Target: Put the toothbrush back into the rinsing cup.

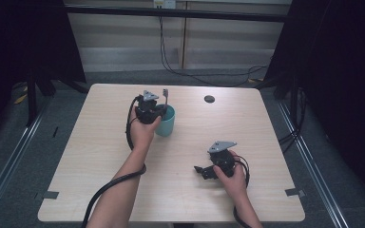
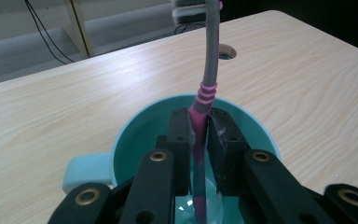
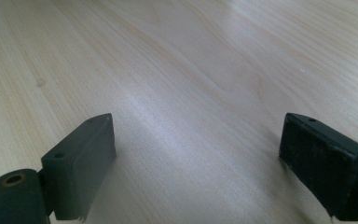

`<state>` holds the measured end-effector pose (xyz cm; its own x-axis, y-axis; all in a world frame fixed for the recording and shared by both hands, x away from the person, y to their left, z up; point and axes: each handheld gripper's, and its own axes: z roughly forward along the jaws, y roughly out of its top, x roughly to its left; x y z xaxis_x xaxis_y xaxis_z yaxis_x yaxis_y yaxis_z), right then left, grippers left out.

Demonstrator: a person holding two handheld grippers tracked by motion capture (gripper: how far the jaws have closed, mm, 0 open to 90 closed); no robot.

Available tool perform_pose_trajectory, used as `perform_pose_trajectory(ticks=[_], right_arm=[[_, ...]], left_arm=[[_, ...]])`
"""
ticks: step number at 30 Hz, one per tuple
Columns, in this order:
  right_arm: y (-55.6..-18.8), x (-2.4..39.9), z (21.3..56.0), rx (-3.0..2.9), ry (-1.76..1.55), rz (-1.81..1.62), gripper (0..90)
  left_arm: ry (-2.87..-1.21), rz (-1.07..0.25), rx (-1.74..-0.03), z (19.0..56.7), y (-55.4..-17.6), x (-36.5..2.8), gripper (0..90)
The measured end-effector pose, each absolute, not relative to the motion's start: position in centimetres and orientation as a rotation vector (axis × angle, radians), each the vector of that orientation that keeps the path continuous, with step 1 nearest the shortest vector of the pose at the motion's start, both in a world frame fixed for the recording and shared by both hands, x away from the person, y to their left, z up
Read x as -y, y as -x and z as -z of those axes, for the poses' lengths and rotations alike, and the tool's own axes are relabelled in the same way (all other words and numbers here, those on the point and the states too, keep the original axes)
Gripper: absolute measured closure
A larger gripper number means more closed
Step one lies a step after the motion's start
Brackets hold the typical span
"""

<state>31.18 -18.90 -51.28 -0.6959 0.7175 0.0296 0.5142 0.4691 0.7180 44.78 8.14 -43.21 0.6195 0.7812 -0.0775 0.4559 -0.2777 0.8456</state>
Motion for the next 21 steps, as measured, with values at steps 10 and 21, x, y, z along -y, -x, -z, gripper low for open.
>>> perform_pose_trajectory(ticks=[10, 21], right_arm=[[-31.2, 18.8, 51.3, -2.446, -1.054, -1.051, 9.9], [-31.3, 18.5, 51.2, -2.447, -1.063, -1.049, 9.7]], left_arm=[[-1.92, -0.457, -0.975, 43.0, -44.6, -8.2, 72.9], [-1.929, -0.455, -0.981, 42.2, -44.1, -8.6, 64.1]])
